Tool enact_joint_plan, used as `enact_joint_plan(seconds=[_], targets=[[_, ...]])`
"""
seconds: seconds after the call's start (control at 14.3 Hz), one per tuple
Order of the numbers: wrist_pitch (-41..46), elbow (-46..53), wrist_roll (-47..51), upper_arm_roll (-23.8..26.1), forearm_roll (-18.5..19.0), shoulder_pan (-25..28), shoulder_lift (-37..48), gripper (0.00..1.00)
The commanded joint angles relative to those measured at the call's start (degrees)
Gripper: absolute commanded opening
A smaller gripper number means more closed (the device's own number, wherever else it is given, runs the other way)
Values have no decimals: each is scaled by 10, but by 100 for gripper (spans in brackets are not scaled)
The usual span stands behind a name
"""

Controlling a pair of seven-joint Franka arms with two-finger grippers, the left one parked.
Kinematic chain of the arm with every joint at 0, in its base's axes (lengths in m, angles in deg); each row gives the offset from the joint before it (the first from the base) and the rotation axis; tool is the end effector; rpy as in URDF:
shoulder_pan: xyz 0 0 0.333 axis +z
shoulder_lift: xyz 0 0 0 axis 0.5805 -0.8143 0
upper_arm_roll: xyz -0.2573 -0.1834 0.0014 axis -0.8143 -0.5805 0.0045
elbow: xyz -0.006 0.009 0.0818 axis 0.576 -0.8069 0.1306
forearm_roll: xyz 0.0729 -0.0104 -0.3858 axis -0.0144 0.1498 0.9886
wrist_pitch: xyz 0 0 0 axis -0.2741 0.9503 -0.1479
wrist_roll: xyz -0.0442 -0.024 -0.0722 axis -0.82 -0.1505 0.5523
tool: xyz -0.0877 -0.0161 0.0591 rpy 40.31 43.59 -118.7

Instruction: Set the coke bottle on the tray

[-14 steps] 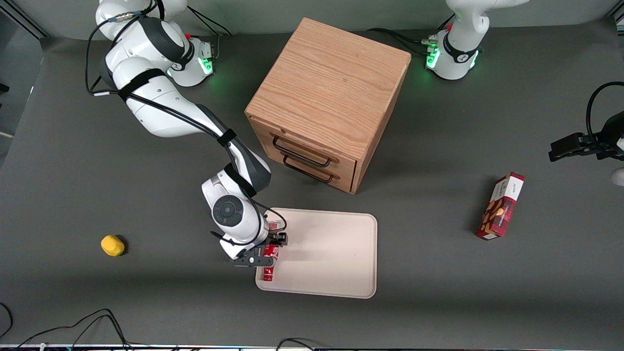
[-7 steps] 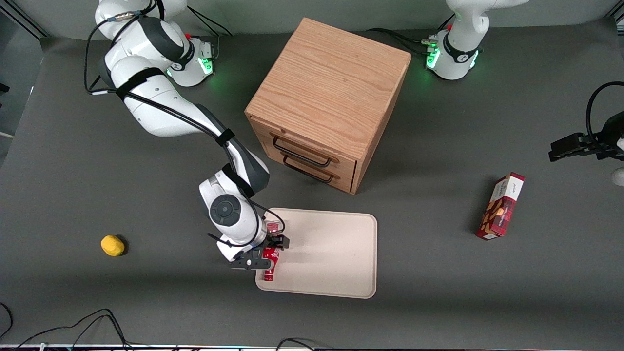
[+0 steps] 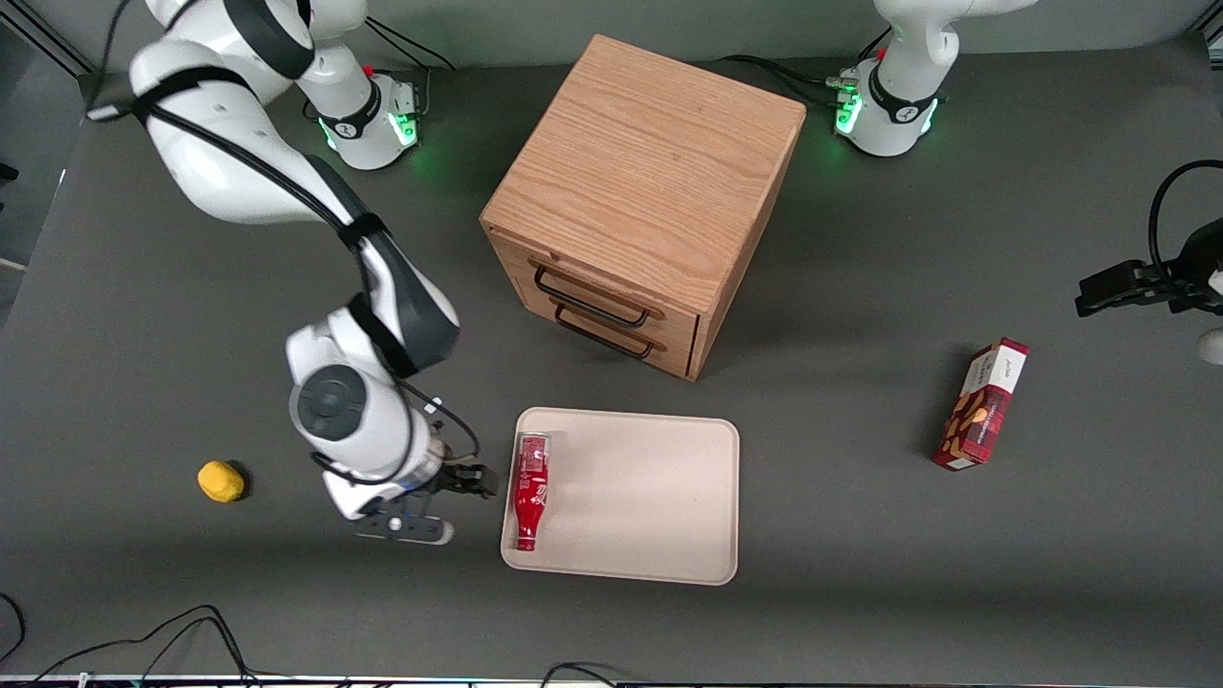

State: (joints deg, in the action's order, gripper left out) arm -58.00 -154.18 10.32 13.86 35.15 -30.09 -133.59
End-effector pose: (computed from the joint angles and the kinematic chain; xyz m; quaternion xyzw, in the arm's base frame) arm 0.7171 0.2526 0.3585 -0.9962 0.0674 -0.0486 0.0251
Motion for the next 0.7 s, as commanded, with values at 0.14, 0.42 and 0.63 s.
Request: enact_joint_plan(seconds=[0.14,0.42,0.63], targets=[[54,-172,-137,-106,-143,-19,223,100],[65,-309,-229,-181,-189,-20,379,100],[74,-384,-242,-198,-189,-33,473,100]])
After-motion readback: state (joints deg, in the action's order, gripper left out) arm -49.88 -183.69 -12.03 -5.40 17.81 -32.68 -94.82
